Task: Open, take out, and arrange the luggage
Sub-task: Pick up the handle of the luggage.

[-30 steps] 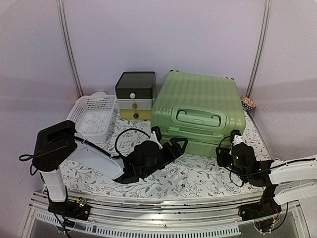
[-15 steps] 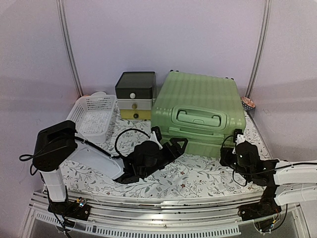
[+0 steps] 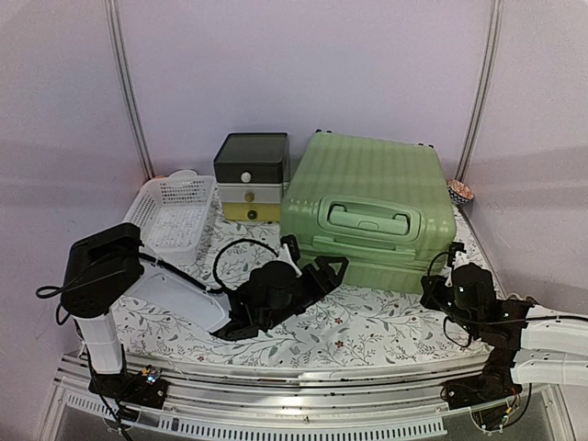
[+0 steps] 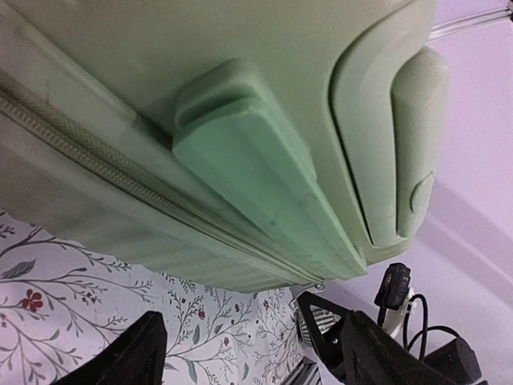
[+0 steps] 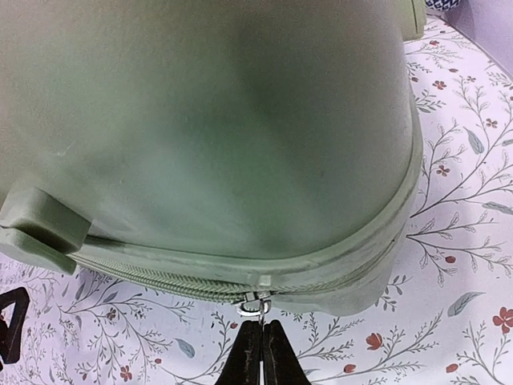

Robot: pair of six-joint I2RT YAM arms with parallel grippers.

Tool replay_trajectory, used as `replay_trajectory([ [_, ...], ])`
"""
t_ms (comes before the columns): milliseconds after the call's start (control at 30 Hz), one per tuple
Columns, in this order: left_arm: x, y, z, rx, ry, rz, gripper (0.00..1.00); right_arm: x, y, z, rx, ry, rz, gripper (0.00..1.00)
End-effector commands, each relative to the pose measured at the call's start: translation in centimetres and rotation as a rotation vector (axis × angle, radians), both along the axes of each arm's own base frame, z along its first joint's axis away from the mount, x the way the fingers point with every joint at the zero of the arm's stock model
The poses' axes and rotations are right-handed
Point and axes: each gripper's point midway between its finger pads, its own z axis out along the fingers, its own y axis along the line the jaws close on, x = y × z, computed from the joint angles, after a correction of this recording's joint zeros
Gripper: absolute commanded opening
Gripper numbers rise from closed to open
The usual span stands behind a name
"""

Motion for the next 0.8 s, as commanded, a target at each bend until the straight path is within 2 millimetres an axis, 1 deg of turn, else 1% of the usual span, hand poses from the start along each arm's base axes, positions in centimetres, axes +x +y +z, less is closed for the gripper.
replay_trajectory([
  [0,1.0,-0.7,-1.3,-0.001,0.063,-0.002,0.77,-0.1,-1.1,-0.5,-0.006,0.033,-0.054,0.03],
  [33,1.1,-1.1,-1.0,-0.016,0.067,-0.013,0.76,-0.1,-1.1,-0.5,-0.004,0.034,-0.051,0.03],
  [100,1.3,-1.6,-2.2,-0.016,0.092,-0.022,0.74,-0.2,-1.0,-0.5,0.0,0.033,-0.046,0.03],
  [200,1.6,-2.0,-2.3,-0.051,0.099,-0.033,0.73,-0.3,-0.9,-0.4,0.004,0.028,-0.035,0.03],
  [467,2.2,-2.1,-0.4,-0.113,0.049,-0.027,0.72,-0.3,-0.6,-0.5,-0.002,0.03,-0.016,0.03],
  [533,2.1,-1.7,0.3,-0.135,0.031,-0.022,0.71,-0.3,-0.5,-0.6,-0.005,0.035,-0.012,0.03],
  [667,1.9,-0.8,0.9,-0.169,0.013,-0.007,0.7,-0.2,-0.4,-0.6,-0.01,0.033,-0.009,0.03],
  [767,1.9,-0.7,1.4,-0.187,0.002,-0.003,0.7,-0.2,-0.4,-0.5,-0.011,0.031,-0.007,0.03],
])
